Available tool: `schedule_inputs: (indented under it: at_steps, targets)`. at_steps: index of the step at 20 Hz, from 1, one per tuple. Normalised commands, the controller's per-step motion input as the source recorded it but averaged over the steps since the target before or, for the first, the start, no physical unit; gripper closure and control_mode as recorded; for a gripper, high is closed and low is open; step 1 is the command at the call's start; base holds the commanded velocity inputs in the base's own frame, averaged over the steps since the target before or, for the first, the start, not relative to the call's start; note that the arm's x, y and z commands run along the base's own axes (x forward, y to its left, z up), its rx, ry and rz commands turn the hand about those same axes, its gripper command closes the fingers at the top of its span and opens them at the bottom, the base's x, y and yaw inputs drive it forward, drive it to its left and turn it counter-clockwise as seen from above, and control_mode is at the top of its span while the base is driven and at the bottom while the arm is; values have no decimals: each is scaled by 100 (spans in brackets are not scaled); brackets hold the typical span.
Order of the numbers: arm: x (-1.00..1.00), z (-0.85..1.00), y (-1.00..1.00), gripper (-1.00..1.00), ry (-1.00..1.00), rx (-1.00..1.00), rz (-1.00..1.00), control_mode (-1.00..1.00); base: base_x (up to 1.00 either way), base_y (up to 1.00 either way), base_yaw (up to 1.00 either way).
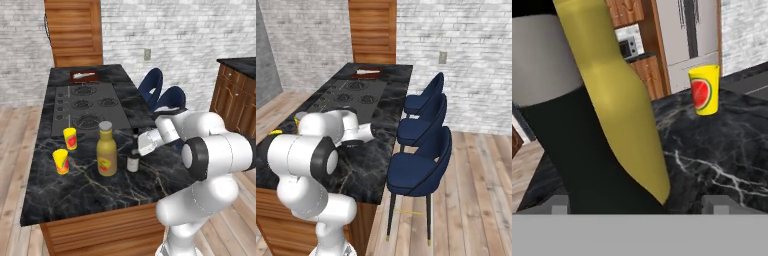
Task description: Place the drinks on the dining counter in a tight cluster.
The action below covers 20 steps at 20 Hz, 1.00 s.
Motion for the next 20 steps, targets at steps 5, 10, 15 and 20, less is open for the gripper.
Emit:
schedule_inputs:
  at_steps: [5,10,15,20]
  targets:
    - [-3,1,-24,-100,-11,0,0,-100,0,0,0]
    - [-8,13,-20,-100,-15,1,0,-100,0,0,0]
    - [0,33,-23,-100,-4,0,-1,-100,0,0,0]
    - [0,40,-51,-100,12,0,-18,-100,0,0,0]
